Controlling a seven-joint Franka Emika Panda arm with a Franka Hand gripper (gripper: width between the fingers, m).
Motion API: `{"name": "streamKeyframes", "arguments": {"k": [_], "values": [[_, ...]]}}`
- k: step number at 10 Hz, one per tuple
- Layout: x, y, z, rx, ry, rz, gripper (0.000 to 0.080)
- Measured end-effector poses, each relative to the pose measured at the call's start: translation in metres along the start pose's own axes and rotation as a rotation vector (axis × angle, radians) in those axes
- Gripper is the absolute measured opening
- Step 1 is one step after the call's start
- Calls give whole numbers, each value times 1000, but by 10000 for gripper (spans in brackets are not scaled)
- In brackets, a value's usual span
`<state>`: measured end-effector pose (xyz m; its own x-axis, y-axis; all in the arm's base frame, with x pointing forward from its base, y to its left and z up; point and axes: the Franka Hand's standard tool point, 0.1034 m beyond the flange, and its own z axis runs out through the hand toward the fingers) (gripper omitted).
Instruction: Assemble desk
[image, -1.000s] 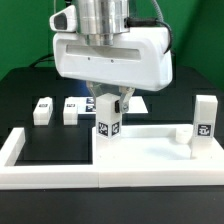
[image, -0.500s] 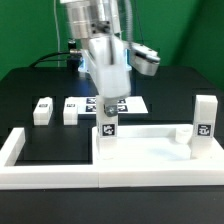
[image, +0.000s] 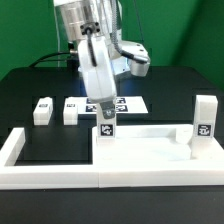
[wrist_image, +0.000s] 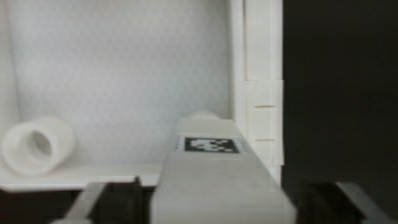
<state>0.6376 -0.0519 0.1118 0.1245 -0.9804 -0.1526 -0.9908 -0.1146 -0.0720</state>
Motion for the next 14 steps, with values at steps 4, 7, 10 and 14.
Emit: {"name": "streamKeyframes", "arguments": {"k": [4, 7, 10, 14], "values": [[-2, 3, 1, 2, 16, -439, 637], [2, 3, -3, -51, 42, -859, 648], [5, 4, -3, -53, 29, -1056, 648], [5, 4, -3, -49, 34, -854, 288]]}}
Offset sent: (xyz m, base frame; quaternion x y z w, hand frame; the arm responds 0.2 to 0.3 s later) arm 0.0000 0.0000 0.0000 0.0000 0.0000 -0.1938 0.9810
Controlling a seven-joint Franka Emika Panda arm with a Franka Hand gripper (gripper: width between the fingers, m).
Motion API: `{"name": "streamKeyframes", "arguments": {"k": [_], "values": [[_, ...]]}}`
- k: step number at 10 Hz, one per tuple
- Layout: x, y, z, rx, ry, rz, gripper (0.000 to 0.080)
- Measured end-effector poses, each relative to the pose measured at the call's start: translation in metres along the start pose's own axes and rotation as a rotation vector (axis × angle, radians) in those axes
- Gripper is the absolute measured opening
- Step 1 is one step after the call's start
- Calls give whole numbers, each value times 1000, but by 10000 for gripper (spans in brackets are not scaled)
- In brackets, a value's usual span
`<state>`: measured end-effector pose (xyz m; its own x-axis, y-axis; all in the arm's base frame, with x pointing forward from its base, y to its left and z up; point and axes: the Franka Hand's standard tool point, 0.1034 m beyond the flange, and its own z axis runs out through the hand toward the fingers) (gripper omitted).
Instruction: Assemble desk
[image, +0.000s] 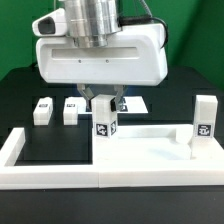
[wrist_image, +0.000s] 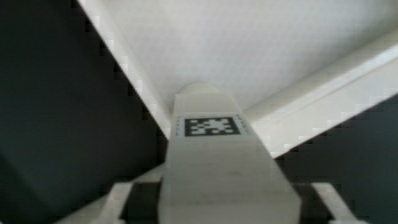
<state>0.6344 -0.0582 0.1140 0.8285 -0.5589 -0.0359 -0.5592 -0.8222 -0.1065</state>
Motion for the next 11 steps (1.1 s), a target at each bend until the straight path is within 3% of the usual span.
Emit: {"name": "streamKeyframes", "arguments": {"k": [5, 7, 8, 11], "values": [[3, -6, -3, -31, -42, 823, 288], [8, -6, 1, 19, -41, 1178, 289], [6, -5, 2, 30, -40, 1258, 290], [6, -7, 3, 29, -30, 1200, 301]]}}
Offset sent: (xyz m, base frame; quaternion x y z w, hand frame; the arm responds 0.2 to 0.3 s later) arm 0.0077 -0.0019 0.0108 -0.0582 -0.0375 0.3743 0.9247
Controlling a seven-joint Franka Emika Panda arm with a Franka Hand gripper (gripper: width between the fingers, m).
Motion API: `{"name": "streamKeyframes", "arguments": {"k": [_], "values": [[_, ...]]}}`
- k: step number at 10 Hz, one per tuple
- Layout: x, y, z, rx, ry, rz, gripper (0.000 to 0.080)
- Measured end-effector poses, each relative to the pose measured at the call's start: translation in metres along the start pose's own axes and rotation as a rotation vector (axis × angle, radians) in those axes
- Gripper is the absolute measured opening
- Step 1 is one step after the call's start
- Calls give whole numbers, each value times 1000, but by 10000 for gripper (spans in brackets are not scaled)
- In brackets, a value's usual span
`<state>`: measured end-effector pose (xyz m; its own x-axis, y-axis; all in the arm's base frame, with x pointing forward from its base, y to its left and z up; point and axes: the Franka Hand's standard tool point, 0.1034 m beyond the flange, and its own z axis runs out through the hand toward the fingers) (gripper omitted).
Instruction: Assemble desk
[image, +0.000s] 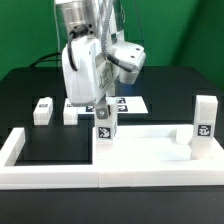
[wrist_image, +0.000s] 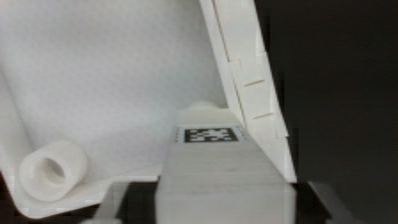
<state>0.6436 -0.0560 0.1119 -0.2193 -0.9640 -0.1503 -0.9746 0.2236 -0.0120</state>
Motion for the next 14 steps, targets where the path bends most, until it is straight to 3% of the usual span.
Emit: {"name": "streamKeyframes", "arguments": {"k": [1, 2, 3, 4, 8, 9, 11, 12, 13, 14], "values": [[-2, 1, 1, -6, 25, -183, 470], [-9, 2, 2, -13, 28, -334, 470], [-12, 1, 1, -15, 26, -459, 614], [-10, 1, 2, -17, 28, -498, 639], [-7, 1, 2, -25, 33, -805, 649], [-5, 0, 2, -28, 53, -1036, 649], [-5, 0, 5, -21, 60, -996, 649], [-4, 0, 5, -21, 61, -1001, 554], [-5, 0, 5, -18, 59, -943, 554], [-4, 1, 5, -20, 60, -857, 370]]}}
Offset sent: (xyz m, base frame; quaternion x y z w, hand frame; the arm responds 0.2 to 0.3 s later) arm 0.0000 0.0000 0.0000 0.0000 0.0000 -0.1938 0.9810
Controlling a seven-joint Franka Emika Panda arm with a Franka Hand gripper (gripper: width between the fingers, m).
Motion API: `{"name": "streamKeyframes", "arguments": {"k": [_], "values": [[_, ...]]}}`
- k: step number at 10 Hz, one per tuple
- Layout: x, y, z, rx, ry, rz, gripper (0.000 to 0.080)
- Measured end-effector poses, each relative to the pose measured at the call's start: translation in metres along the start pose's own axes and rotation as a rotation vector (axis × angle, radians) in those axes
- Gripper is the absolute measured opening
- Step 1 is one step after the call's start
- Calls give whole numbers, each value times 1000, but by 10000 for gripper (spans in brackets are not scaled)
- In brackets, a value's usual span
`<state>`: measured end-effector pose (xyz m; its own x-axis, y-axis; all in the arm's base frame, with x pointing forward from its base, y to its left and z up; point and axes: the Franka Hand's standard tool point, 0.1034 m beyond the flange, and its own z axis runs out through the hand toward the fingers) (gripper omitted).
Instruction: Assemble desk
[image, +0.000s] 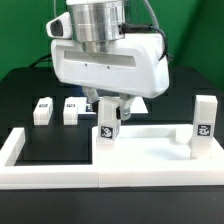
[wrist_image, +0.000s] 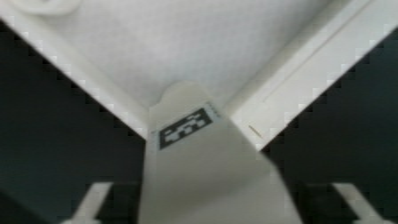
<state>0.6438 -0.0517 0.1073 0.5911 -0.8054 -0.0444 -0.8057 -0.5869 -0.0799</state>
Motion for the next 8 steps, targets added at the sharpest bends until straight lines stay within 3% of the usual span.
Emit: {"name": "streamKeyframes", "arguments": {"k": [1, 4, 6, 8], "values": [[1, 3, 1, -6, -3, 61, 298], [0, 7, 1, -19, -29, 481, 293], [4, 6, 0, 36, -80, 824, 293], [7, 8, 1, 59, -99, 992, 293]]}}
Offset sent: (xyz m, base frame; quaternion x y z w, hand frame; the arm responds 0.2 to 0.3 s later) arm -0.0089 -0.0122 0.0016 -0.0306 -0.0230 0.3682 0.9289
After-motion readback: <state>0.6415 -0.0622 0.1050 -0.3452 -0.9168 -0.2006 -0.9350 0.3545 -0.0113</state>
